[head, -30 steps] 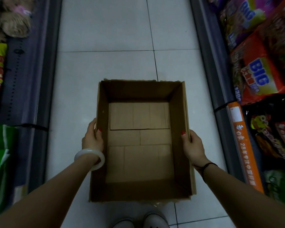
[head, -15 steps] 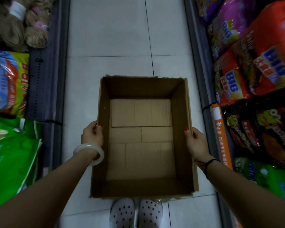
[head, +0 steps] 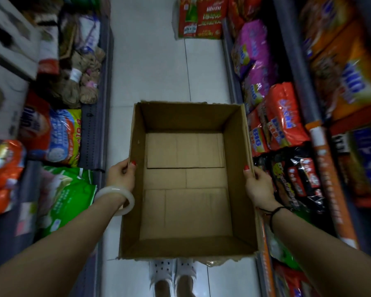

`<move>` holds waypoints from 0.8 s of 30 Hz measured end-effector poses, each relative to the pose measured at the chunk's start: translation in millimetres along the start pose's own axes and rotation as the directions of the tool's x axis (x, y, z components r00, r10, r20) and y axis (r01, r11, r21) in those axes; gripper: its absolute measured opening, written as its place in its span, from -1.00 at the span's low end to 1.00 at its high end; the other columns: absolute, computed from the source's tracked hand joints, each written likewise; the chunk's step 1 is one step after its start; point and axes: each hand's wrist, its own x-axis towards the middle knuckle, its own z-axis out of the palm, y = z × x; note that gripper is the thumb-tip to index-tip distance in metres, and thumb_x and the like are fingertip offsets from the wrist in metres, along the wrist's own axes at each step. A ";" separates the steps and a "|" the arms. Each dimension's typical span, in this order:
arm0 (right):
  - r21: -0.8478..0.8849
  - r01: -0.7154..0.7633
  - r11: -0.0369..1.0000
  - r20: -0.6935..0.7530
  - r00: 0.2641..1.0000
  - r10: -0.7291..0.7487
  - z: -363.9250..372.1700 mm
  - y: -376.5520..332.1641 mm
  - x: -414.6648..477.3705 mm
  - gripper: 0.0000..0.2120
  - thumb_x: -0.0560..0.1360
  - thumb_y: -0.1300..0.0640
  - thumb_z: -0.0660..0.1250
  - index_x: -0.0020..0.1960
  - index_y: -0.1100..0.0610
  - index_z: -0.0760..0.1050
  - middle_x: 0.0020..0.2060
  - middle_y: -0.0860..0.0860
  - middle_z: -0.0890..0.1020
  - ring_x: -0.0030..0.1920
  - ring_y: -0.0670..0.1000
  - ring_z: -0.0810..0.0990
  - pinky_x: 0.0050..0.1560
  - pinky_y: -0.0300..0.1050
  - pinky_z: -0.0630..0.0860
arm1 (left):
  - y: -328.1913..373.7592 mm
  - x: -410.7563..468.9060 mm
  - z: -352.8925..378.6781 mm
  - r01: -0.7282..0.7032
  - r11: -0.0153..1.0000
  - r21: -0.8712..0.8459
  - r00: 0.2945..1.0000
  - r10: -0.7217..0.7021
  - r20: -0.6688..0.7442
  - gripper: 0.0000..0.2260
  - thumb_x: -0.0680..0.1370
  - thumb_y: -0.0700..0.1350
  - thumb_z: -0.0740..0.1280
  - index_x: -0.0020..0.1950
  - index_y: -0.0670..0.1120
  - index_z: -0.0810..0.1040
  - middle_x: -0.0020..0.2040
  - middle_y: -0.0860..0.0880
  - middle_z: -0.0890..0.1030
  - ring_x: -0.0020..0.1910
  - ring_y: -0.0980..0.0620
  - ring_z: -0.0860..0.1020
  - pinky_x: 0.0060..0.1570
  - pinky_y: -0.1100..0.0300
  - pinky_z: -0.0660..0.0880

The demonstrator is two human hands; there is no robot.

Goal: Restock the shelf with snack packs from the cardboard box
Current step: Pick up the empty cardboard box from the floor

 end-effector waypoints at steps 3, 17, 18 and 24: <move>0.005 0.031 1.000 -0.042 0.999 -0.031 -25.6 -36.3 -10.8 -0.83 0.60 0.13 0.18 0.01 0.16 0.52 -0.39 -0.03 0.42 -0.38 -0.08 0.36 -0.39 -0.22 0.24 | 40.2 -18.2 -20.6 -0.056 0.998 -0.020 0.998 0.055 -0.013 -0.79 0.60 -0.15 0.22 0.12 -0.16 0.60 -0.17 -0.11 0.56 -0.19 -0.06 0.51 -0.16 0.17 0.40; 0.086 0.161 0.983 -0.051 0.986 -0.157 -115.1 -181.8 -46.1 -0.83 0.61 0.13 0.18 -0.12 0.14 0.46 -0.25 0.09 0.46 -0.23 0.04 0.43 -0.34 -0.21 0.27 | 195.5 -62.9 -93.4 -0.166 0.986 -0.023 0.984 0.164 -0.074 -0.81 0.57 -0.09 0.25 -0.02 -0.14 0.63 -0.21 -0.17 0.60 -0.20 -0.15 0.56 -0.04 -0.11 0.55; 0.089 0.157 0.984 -0.050 0.987 -0.153 -119.2 -189.5 -47.7 -0.84 0.61 0.13 0.18 -0.11 0.14 0.46 -0.26 0.08 0.45 -0.24 0.03 0.42 -0.36 -0.22 0.26 | 204.5 -65.8 -97.1 -0.168 0.985 -0.028 0.983 0.166 -0.075 -0.80 0.58 -0.09 0.25 0.00 -0.16 0.63 -0.20 -0.17 0.60 -0.20 -0.15 0.56 -0.05 -0.07 0.55; 0.090 0.191 0.977 -0.082 0.980 -0.184 -142.3 -236.9 -48.2 -0.86 0.61 0.16 0.18 -0.07 0.15 0.48 -0.38 0.01 0.42 -0.36 -0.01 0.39 -0.39 -0.20 0.27 | 259.1 -73.8 -112.7 -0.204 0.979 -0.027 0.977 0.202 -0.070 -0.72 0.59 -0.14 0.22 -0.33 0.04 0.43 -0.28 -0.11 0.50 -0.29 -0.05 0.48 -0.11 0.09 0.46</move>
